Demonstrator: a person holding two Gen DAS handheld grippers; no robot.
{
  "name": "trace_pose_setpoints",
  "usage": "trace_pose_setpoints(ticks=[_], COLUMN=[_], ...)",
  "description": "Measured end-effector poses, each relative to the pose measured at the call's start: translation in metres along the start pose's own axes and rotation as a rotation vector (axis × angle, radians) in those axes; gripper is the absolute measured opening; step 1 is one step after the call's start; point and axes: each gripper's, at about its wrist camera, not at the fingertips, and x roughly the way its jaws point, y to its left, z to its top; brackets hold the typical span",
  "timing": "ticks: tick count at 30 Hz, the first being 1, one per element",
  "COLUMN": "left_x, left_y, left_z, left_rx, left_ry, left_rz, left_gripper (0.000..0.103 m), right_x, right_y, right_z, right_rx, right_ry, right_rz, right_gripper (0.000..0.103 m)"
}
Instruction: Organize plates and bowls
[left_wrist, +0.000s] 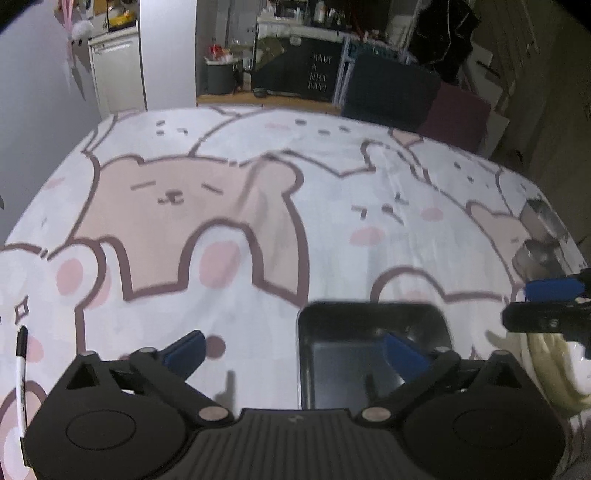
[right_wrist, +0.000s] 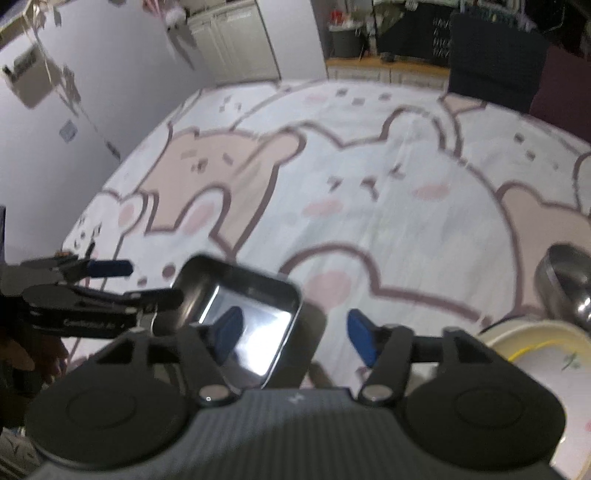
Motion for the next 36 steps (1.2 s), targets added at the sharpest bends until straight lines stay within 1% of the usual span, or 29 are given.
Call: trace_pose_setpoints(ticks=[1, 2, 3, 6, 12, 17, 30, 36], left_x=[-0.002, -0.004, -0.005, -0.007, -0.005, 0.001, 0.031, 0.05], left_y=[-0.002, -0.005, -0.007, -0.018, -0.047, -0.081, -0.178, -0.221], left_z=[0.003, 0.005, 0.008, 0.016, 0.034, 0.05, 0.082, 0.095], left_rx=[0.0, 0.001, 0.001, 0.012, 0.03, 0.049, 0.13, 0.134], left_ry=[-0.011, -0.021, -0.028, -0.047, -0.07, -0.088, -0.086, -0.079], left_rz=[-0.003, -0.004, -0.004, 0.004, 0.005, -0.015, -0.091, -0.141], left_gripper=[0.103, 0.103, 0.103, 0.103, 0.103, 0.103, 0.103, 0.103], right_x=[-0.005, -0.008, -0.013, -0.026, -0.052, -0.074, -0.116, -0.127], right_y=[-0.004, -0.009, -0.014, -0.028, -0.065, -0.108, -0.239, -0.293], right_z=[0.002, 0.005, 0.007, 0.012, 0.015, 0.015, 0.003, -0.008], right_rx=[0.001, 0.004, 0.007, 0.01, 0.025, 0.073, 0.231, 0.272], right_ry=[-0.014, -0.023, -0.036, -0.079, -0.164, -0.223, -0.332, -0.364], right_rz=[0.0, 0.003, 0.003, -0.002, -0.075, -0.113, -0.233, -0.312], right_gripper=[0.084, 0.093, 0.097, 0.103, 0.103, 0.103, 0.103, 0.103])
